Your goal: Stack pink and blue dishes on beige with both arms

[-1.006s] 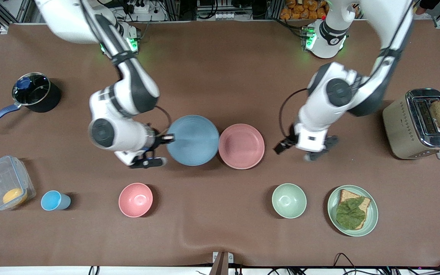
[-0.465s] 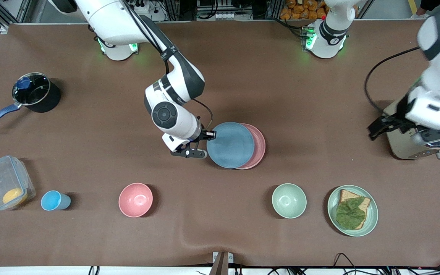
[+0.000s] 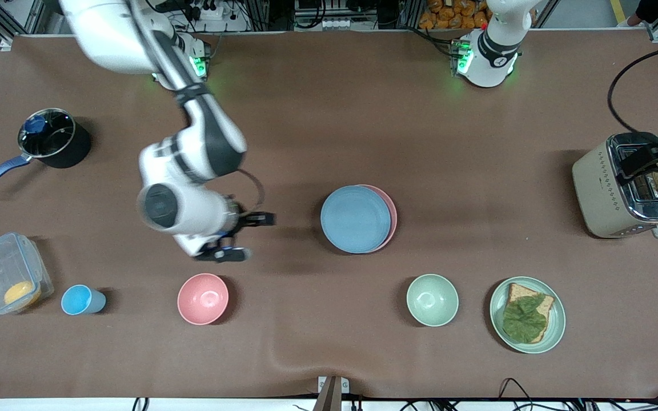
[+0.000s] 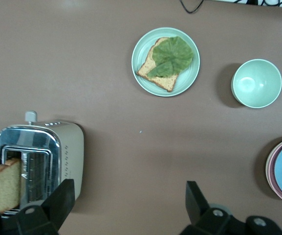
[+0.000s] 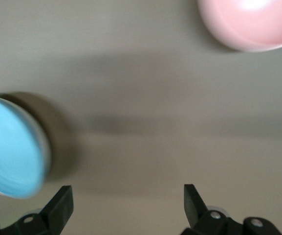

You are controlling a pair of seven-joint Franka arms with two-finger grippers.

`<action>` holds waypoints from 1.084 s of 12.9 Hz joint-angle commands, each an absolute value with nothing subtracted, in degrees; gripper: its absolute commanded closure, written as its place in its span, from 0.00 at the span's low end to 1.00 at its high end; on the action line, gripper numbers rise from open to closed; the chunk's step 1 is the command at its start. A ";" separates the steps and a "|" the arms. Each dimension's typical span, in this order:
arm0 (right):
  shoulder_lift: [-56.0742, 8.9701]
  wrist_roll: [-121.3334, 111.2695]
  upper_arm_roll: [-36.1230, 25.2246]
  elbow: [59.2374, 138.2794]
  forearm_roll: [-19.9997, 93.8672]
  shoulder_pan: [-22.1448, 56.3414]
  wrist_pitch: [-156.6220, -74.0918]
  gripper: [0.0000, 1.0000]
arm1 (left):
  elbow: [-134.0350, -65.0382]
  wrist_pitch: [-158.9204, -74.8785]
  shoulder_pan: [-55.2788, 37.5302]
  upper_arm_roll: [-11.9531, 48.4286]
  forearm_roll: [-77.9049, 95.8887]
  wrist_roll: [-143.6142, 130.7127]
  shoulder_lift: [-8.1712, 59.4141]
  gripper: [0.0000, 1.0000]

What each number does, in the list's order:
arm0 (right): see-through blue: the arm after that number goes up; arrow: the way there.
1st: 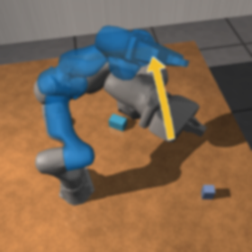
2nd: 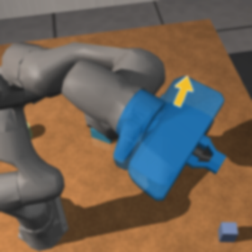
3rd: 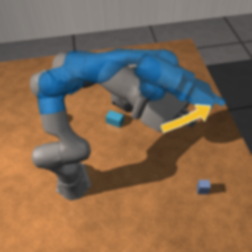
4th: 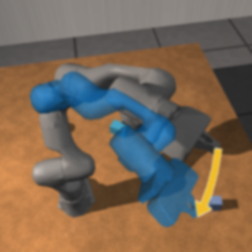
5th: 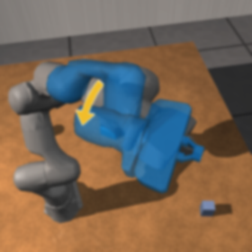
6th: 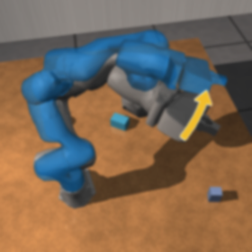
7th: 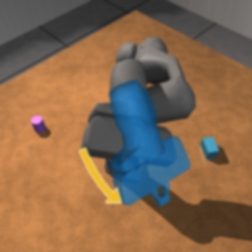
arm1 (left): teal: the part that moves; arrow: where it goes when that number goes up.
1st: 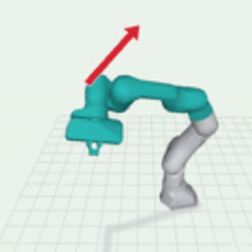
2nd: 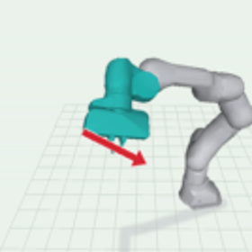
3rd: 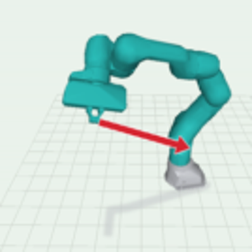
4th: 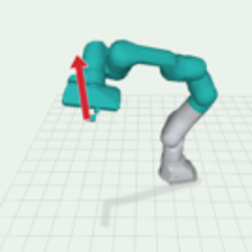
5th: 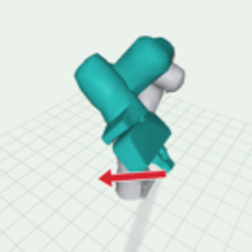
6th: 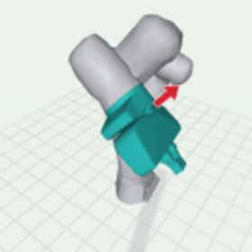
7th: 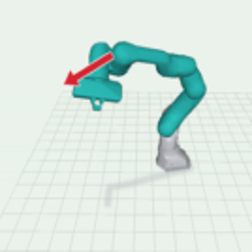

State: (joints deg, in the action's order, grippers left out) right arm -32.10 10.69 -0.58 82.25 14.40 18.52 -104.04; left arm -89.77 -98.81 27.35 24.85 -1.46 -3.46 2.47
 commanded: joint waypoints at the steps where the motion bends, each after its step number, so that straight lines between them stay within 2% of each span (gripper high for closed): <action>1: -27.70 -2.85 0.79 83.84 9.77 9.09 -98.28 0.00 | -87.80 -96.68 27.69 24.87 0.09 -2.29 2.64 0.00; 4: -22.61 -11.41 0.70 84.02 7.31 1.95 -93.18 0.00 | -87.80 -93.88 27.69 24.52 -0.09 -2.11 2.11 0.00; 9: -11.71 -11.60 0.70 84.11 2.55 -2.19 -88.95 0.00 | -87.98 -90.18 27.69 22.77 0.00 0.96 -0.17 0.00; 14: -5.28 -10.99 0.53 85.69 1.85 -5.10 -86.93 0.00 | -87.98 -90.18 27.69 22.85 0.09 0.97 -0.18 0.00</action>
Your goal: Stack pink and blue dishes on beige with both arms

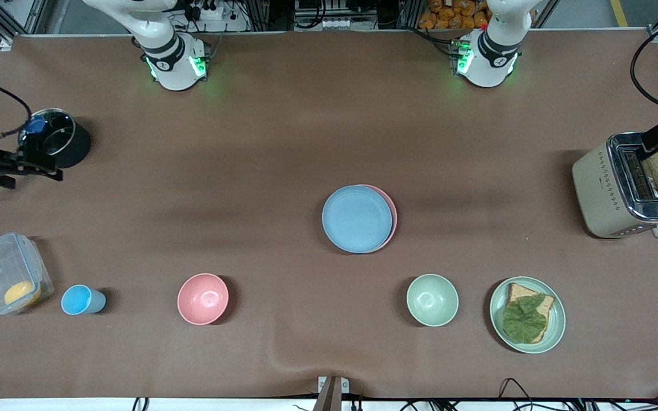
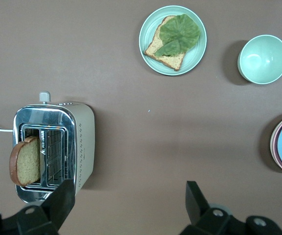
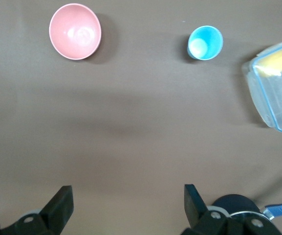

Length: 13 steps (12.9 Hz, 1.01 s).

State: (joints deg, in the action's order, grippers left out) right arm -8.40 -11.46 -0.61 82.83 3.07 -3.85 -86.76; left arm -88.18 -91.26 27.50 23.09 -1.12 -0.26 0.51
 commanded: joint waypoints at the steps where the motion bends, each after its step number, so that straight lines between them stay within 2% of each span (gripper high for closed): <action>1: -4.32 -10.38 0.53 85.87 1.85 -5.10 -86.58 0.00 | -87.98 -90.18 27.60 22.85 0.09 0.97 -0.18 0.00; 4: -2.55 -3.72 0.70 86.48 2.46 -4.84 -83.85 0.00 | -87.98 -90.18 27.60 22.85 0.09 0.88 -0.09 0.00; 13: -1.67 -2.64 0.97 87.98 3.52 -4.48 -83.58 0.00 | -87.80 -90.18 27.60 22.85 0.17 0.97 -0.18 0.00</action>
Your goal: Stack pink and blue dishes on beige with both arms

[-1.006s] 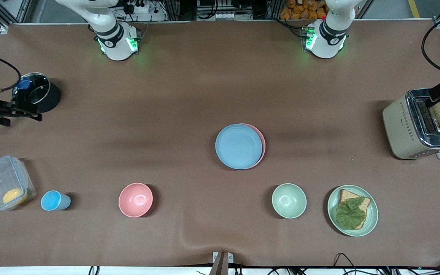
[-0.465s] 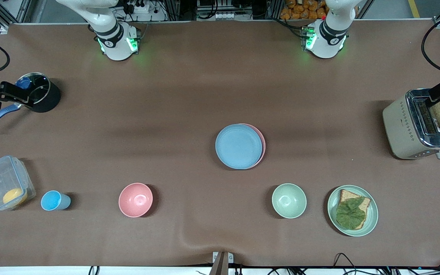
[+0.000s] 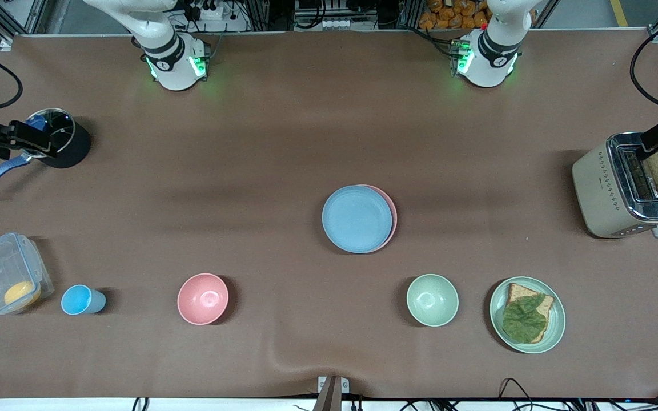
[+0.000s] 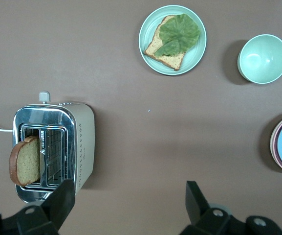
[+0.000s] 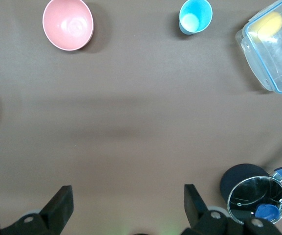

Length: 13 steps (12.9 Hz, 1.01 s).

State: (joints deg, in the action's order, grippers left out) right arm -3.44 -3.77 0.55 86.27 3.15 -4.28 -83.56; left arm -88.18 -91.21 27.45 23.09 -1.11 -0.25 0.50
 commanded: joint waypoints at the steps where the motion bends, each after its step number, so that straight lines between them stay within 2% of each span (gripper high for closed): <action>1: -1.67 -2.64 1.05 87.98 3.52 -4.40 -83.41 0.00 | -87.63 -90.18 27.68 22.85 0.44 0.97 -0.18 0.00; 6: -1.15 -2.02 1.14 87.89 3.60 -2.47 -82.88 0.00 | -85.78 -90.26 27.51 22.50 1.40 0.88 0.35 0.00; 7: -1.06 -1.15 1.14 87.98 3.60 -2.29 -82.71 0.00 | -85.87 -90.26 24.55 18.41 2.45 0.97 0.44 0.00; 8: -0.97 -0.62 1.14 87.98 3.60 -2.20 -82.36 0.00 | -85.96 -90.26 18.60 11.76 2.72 0.97 0.09 0.00; 9: -0.97 -0.53 1.14 87.98 3.60 -2.20 -82.35 0.00 | -85.96 -90.26 15.94 8.30 2.64 1.75 0.09 0.00; 11: -0.88 -0.53 1.14 87.98 3.52 -2.20 -82.35 0.00 | -86.31 -90.26 11.63 5.73 1.59 4.48 -0.17 0.00; 13: -0.70 -0.53 1.14 87.98 3.60 -2.20 -82.27 0.00 | -86.48 -90.26 4.42 -0.94 0.27 4.39 -0.96 0.00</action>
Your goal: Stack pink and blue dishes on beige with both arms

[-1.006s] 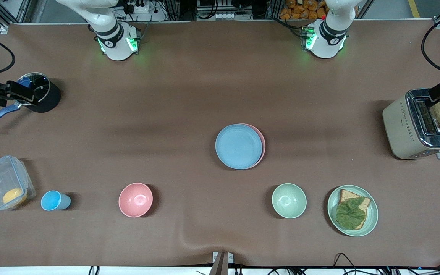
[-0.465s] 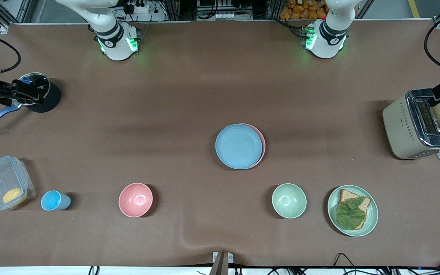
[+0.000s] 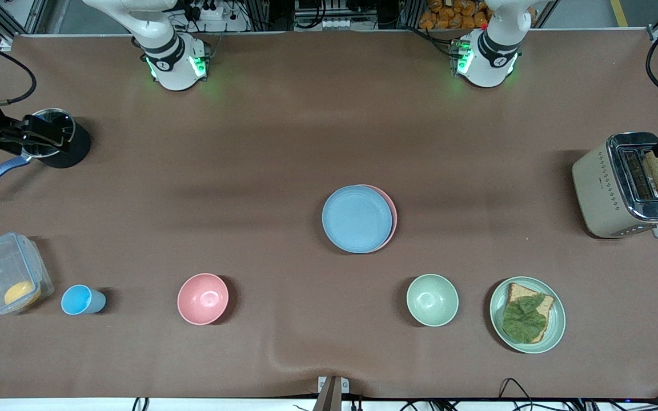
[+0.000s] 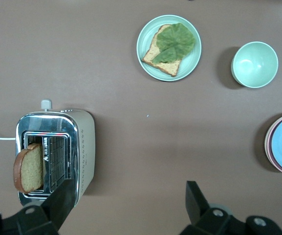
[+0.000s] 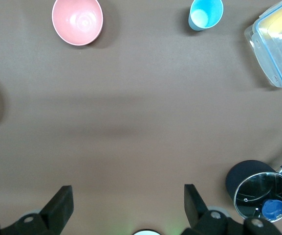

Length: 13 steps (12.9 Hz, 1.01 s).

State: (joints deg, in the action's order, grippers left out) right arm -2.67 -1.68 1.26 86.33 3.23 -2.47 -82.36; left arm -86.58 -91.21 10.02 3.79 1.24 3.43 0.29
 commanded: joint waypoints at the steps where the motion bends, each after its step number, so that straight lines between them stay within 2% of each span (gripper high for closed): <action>1: -0.70 -0.53 1.14 87.98 3.60 -2.20 -82.18 0.00 | -86.48 -90.18 4.05 -1.31 0.18 4.39 -1.23 0.00; 9: -0.09 -0.53 1.23 88.16 3.52 -1.23 -81.65 0.00 | -86.22 -87.89 1.68 -1.49 0.96 -2.17 -1.23 0.00; 13: -0.09 -0.53 1.14 88.16 3.52 -1.32 -81.74 0.00 | -86.05 -83.85 -0.97 -1.23 0.62 -7.37 -1.23 0.00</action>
